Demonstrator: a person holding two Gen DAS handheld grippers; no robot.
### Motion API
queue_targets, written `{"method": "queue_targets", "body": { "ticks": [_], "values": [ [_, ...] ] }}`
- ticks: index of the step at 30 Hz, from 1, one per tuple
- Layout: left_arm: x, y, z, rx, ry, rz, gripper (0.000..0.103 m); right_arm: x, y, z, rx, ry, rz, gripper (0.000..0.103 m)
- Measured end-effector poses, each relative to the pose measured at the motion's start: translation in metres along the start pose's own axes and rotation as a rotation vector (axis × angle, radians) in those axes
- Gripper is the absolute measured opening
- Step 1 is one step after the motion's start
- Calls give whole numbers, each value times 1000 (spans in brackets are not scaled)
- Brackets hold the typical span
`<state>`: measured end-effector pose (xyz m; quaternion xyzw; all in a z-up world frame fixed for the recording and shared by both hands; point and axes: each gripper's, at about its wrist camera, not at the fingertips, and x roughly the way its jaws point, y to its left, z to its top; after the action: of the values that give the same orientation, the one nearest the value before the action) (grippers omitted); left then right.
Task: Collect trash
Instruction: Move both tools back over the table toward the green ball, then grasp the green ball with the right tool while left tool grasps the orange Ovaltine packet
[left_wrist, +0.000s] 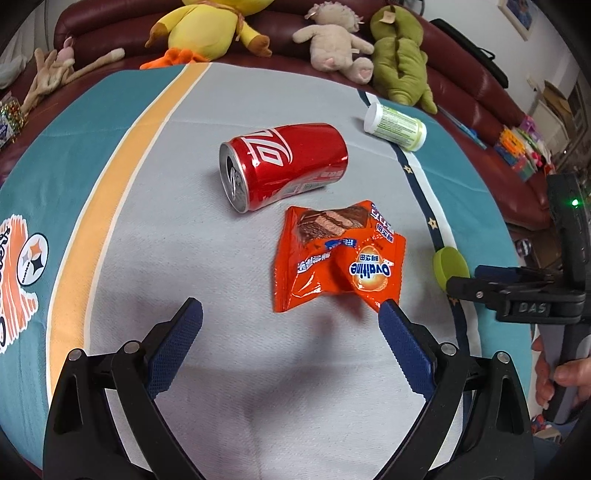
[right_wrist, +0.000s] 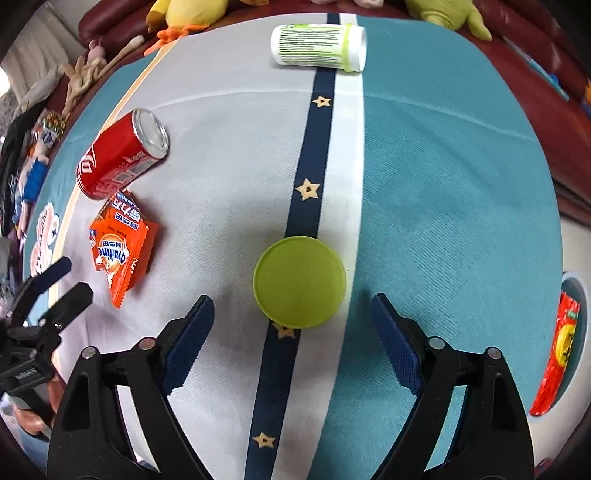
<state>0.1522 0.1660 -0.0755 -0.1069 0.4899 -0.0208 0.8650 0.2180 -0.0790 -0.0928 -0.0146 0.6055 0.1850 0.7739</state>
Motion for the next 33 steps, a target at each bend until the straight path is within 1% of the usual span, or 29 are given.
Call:
{"method": "queue_targets", "body": {
  "ticks": [1, 3, 4, 5, 6, 8, 10, 12, 18, 19, 25, 27, 29, 30, 31, 32, 33],
  "values": [
    [0, 1, 1, 2, 1, -1, 96, 3, 1, -1, -8, 1, -4, 73],
    [0, 1, 1, 3, 0, -3, 96, 7, 1, -2, -11, 6, -9, 68],
    [0, 1, 0, 2, -1, -7, 96, 6, 3, -3, -25, -14, -20, 60],
    [1, 2, 1, 2, -1, -9, 96, 7, 4, -3, -37, -11, -33, 58],
    [1, 2, 0, 1, 0, -11, 96, 5, 5, -4, -51, -28, -55, 50],
    [2, 1, -1, -3, 5, -18, 96, 4, 3, -5, -54, -26, -43, 50],
    [4, -2, -1, -2, 7, -26, 96, 2, -3, -6, -29, -16, -6, 50],
    [4, -6, 1, 9, 7, -31, 96, -2, -8, -5, -15, -21, 3, 50],
    [13, -22, 11, 67, 7, -7, 96, -17, -30, -7, 47, -44, 49, 50],
    [16, -25, 14, 77, 7, 5, 96, -20, -39, -12, 57, -43, 57, 50],
    [42, -36, 26, 92, 48, 26, 96, -24, -49, -17, 83, -37, 86, 50],
    [49, -39, 27, 99, 55, 40, 96, -25, -53, -18, 92, -40, 96, 50],
    [54, -42, 26, 100, 56, 37, 96, -27, -55, -21, 102, -44, 106, 50],
    [54, -43, 25, 103, 41, 44, 93, -27, -58, -22, 111, -46, 114, 50],
    [54, -45, 24, 108, 29, 51, 84, -28, -59, -22, 116, -47, 120, 50],
    [53, -47, 23, 119, 17, 64, 77, -28, -61, -23, 121, -49, 125, 50],
    [52, -49, 23, 123, 12, 68, 61, -28, -64, -24, 128, -52, 131, 50]
  ]
}}
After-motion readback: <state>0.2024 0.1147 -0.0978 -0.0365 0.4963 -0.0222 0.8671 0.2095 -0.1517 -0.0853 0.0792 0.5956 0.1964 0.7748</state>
